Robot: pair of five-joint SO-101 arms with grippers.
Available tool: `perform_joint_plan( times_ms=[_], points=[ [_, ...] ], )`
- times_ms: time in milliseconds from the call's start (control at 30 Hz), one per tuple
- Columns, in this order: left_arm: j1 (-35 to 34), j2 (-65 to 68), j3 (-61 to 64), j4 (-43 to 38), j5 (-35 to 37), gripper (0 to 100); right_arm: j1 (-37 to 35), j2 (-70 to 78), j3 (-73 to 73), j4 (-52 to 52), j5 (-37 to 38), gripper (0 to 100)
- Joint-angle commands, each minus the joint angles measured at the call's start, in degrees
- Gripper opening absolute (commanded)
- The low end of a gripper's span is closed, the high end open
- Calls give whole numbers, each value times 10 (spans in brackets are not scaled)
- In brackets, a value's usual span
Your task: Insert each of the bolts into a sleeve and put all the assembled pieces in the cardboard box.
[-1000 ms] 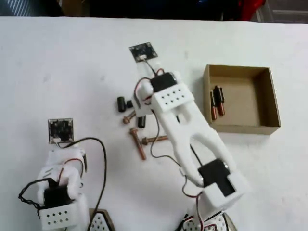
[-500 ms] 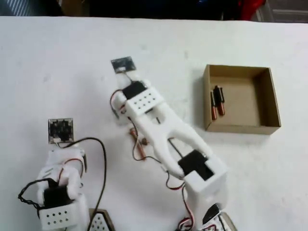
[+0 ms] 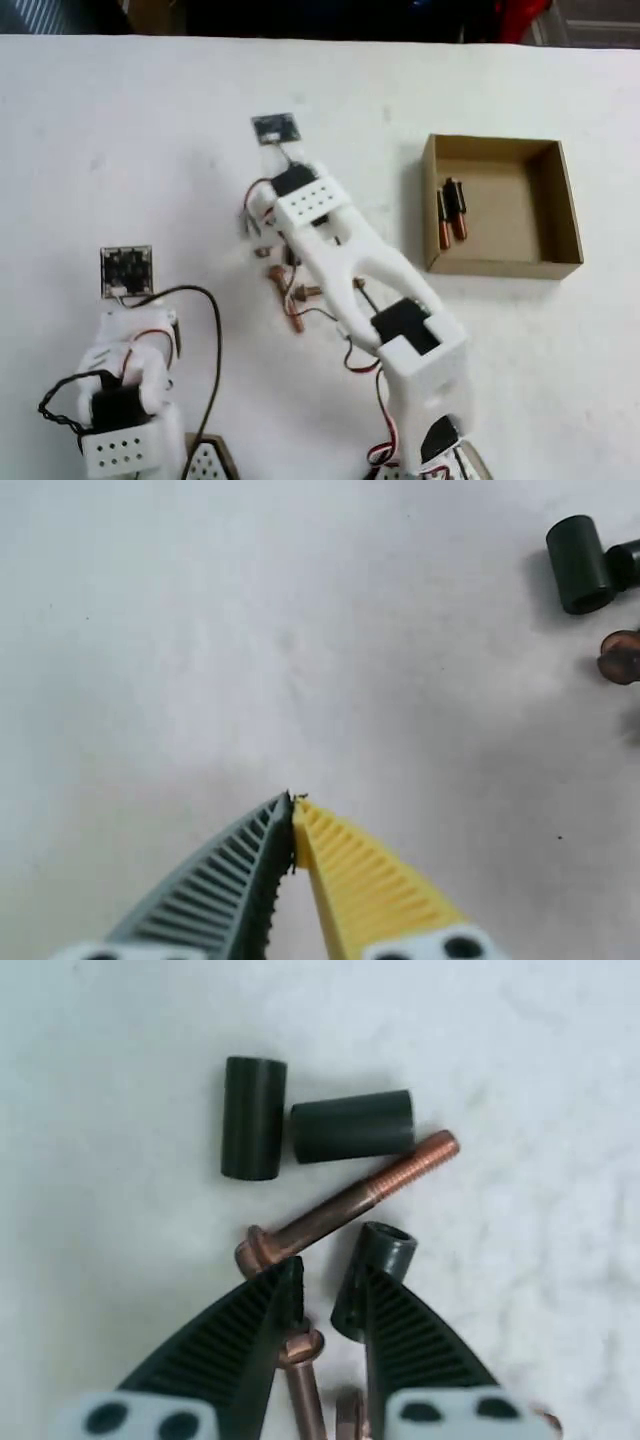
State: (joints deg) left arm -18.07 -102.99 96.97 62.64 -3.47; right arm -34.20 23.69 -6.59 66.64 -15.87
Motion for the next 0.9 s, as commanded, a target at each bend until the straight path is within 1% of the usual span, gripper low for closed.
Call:
perform_joint_plan(
  times_ms=[0,167,300,367,533,700,867],
  points=[
    [-2,-6,-25,-5,-4,21,21,-5,-22,-9,-5,15],
    [-2,-6,-25,-5,-4,21,24,-5,-18,-8,-7,63],
    [-2,-6,-25,-5,-4,21,22,-4,-14,20,-84,136],
    [-2,-6,-25,-4,-4,21,21,-4,-11,22,-98,158],
    [-2,-6,-25,-3,-4,21,22,-3,1,16,-103,139],
    [-2,-6,-25,-3,-4,21,14,-3,42,-32,-103,113],
    [-2,-6,-25,-2,-4,21,13,-3,53,-46,-103,113]
  ],
)
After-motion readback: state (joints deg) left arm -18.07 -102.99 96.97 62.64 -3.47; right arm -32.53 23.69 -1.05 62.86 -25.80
